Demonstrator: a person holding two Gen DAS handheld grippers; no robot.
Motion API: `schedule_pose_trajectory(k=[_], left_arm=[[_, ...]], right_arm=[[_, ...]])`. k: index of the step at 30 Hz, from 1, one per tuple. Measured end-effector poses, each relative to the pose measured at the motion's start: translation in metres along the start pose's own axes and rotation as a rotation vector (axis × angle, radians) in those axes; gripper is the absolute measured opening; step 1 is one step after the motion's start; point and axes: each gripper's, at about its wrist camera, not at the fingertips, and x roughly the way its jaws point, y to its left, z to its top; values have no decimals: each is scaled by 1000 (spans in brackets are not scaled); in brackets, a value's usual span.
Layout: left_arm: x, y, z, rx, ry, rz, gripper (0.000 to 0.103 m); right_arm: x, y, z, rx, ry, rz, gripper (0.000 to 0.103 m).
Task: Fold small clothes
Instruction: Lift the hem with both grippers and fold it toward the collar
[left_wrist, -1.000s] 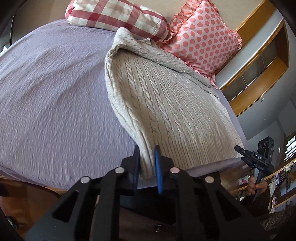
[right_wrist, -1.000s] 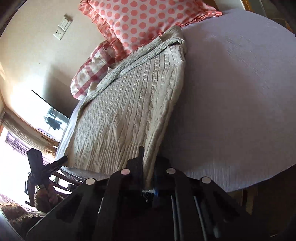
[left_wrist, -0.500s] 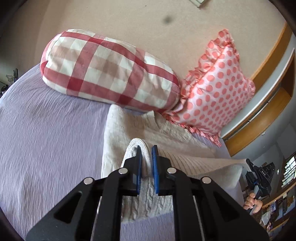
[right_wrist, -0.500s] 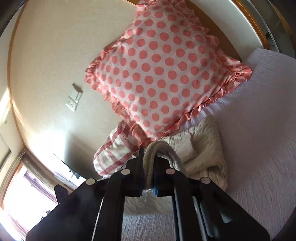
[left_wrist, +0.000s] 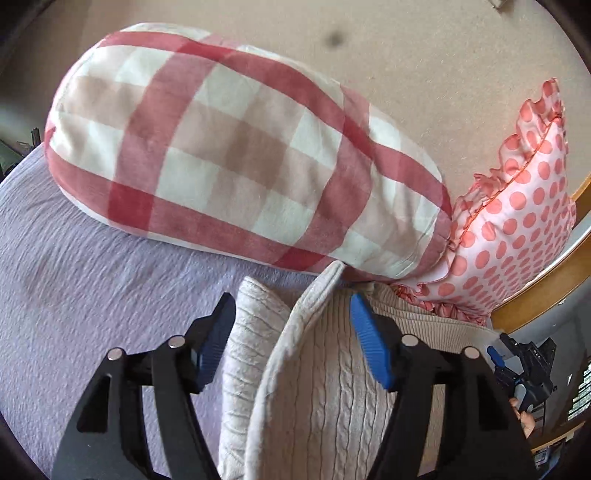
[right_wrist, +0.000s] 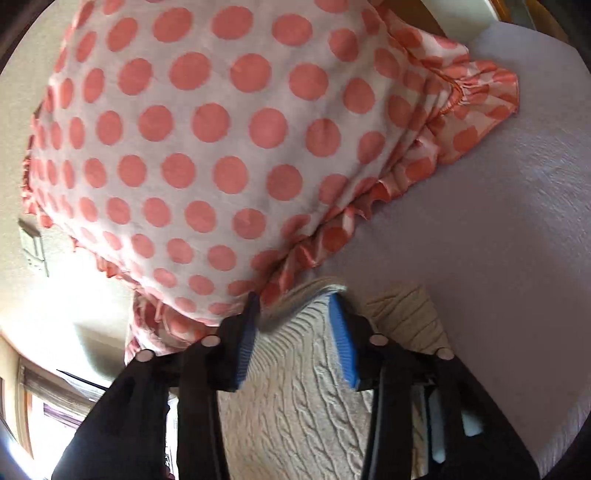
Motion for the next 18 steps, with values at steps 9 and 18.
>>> schedule_pose_trajectory(k=[9,18], left_arm=[[-3,23,-59,-19,161,-69,75],[20,23,-59,-142,179,-176,56]], right_arm=[[9,14,-50,-201,143,-67,84],[-7,-8,-62,-142,5,89,86]])
